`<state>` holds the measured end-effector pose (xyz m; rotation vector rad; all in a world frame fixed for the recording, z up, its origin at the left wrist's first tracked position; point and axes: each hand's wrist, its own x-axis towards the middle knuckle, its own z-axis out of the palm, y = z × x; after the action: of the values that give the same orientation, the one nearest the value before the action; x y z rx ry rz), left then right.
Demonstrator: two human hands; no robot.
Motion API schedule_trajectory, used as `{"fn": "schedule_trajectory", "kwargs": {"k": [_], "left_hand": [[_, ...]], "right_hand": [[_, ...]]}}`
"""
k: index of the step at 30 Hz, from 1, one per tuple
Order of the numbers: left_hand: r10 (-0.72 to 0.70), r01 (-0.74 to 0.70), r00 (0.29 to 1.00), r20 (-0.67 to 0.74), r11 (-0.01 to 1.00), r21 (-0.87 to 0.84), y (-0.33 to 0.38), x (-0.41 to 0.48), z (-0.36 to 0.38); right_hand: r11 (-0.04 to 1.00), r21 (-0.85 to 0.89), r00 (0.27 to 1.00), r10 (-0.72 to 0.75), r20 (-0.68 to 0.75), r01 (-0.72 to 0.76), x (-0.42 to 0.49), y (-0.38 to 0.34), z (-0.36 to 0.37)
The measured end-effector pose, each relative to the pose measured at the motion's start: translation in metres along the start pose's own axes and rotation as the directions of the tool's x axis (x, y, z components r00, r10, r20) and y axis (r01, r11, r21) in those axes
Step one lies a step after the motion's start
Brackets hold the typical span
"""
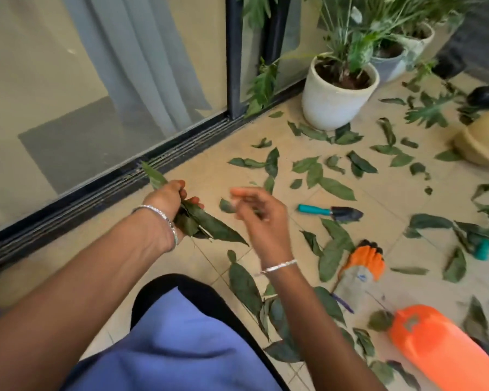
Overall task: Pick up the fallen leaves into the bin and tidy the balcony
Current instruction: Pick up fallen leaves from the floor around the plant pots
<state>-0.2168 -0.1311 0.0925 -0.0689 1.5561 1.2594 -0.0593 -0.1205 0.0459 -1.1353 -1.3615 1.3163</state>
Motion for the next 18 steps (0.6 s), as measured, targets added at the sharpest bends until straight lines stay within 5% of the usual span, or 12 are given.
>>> {"fn": "schedule_trajectory", "kwargs": {"k": [3,7,14,18], "left_hand": [[-0.023,0.025,0.998,0.054,0.999,-0.032,-0.001,-0.001,-0.001],[0.028,-0.026,0.993,0.113,0.999,-0.021,0.015,-0.003,0.020],[0.121,-0.141,0.964,0.235,0.988,0.067,0.034,0.000,0.041],[0.077,-0.107,0.969,0.234,0.987,0.121,0.034,0.003,0.033]], "right_hand": [[0.937,-0.260,0.955,0.170,-0.244,-0.233,0.000,0.076,-0.052],[0.694,-0.551,0.881,0.430,-0.198,-0.462,-0.027,0.172,-0.070],[0.417,-0.888,0.888,0.460,0.021,-0.195,-0.055,0.239,-0.013],[0.458,-0.858,0.856,0.515,0.044,-0.231,-0.050,0.243,-0.024]]}}
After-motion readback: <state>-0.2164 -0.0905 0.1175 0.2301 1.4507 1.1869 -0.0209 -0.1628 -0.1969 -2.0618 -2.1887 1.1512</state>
